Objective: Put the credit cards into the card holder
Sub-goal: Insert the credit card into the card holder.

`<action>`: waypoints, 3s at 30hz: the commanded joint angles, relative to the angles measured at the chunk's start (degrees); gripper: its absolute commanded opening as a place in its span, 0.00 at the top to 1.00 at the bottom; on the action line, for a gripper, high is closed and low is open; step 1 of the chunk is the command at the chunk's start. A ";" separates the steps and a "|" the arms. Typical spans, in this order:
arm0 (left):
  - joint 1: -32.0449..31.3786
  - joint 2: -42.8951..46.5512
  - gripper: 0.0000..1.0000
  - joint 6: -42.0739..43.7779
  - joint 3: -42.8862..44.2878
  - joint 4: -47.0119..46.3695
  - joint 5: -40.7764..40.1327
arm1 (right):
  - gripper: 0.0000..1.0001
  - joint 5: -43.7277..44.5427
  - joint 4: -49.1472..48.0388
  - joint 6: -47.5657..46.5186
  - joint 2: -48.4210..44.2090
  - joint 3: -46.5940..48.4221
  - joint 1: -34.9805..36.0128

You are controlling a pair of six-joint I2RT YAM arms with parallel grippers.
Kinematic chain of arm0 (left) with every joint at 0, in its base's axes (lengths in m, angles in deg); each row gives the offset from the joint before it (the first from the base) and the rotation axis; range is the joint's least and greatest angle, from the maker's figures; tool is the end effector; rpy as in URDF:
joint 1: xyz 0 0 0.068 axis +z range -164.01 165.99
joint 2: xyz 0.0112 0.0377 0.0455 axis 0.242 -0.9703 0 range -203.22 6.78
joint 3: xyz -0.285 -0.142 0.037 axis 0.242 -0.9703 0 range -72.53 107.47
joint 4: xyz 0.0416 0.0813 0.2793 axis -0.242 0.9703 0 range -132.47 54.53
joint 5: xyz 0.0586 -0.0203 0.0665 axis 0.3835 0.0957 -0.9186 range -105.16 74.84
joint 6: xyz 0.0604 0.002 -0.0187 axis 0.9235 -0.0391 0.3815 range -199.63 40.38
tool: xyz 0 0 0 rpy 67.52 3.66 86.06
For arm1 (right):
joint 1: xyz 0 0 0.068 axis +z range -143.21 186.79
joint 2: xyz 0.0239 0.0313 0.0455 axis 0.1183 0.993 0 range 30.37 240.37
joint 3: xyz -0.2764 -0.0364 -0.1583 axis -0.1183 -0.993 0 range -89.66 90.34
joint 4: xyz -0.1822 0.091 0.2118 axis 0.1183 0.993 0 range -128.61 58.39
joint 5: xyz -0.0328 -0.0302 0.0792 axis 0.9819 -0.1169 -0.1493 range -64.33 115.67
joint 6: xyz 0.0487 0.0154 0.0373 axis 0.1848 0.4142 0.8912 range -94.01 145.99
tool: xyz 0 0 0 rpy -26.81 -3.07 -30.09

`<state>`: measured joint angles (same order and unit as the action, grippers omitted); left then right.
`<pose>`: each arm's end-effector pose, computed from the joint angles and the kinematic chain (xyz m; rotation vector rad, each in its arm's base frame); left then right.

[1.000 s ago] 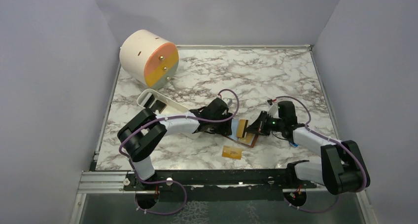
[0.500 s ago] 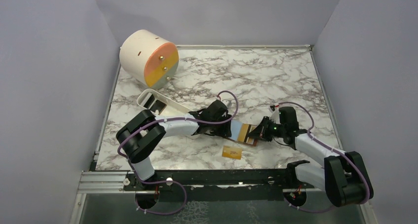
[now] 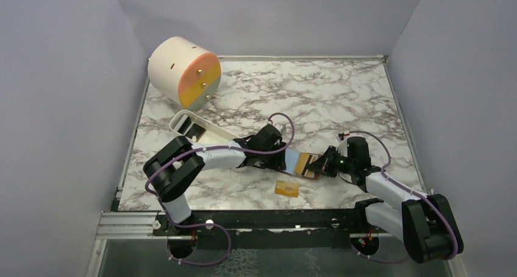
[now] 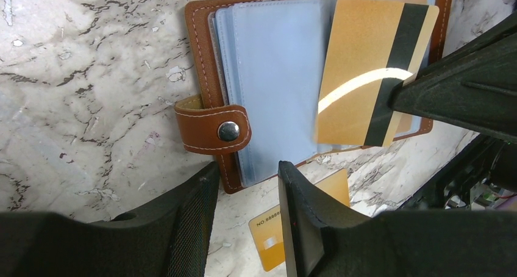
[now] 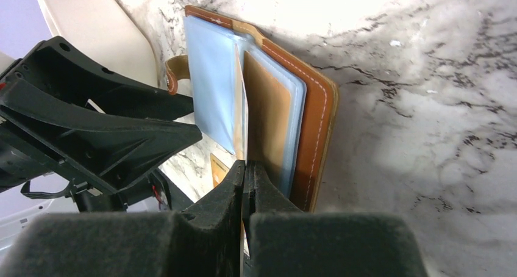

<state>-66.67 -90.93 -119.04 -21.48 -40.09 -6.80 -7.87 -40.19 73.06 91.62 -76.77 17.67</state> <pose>0.2233 -0.3043 0.1696 0.3733 2.5956 -0.8376 0.1700 0.0600 0.1357 0.4965 2.4862 1.1467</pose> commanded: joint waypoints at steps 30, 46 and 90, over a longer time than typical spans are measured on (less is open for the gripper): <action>-1.59 -1.95 0.58 -1.36 -1.33 3.23 0.87 | 0.99 -3.67 -8.03 1.83 5.10 -3.79 0.09; -1.83 -3.16 0.59 -1.14 0.83 2.34 1.01 | 0.97 -5.15 -7.44 -4.56 19.00 6.43 0.03; -1.75 -4.34 0.59 2.21 7.14 1.21 -5.12 | 0.71 9.17 18.60 -23.86 16.09 22.33 0.90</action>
<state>-68.16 -96.07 -117.99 -16.08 -42.74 -7.50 -3.63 -26.86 51.00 109.80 -56.90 18.30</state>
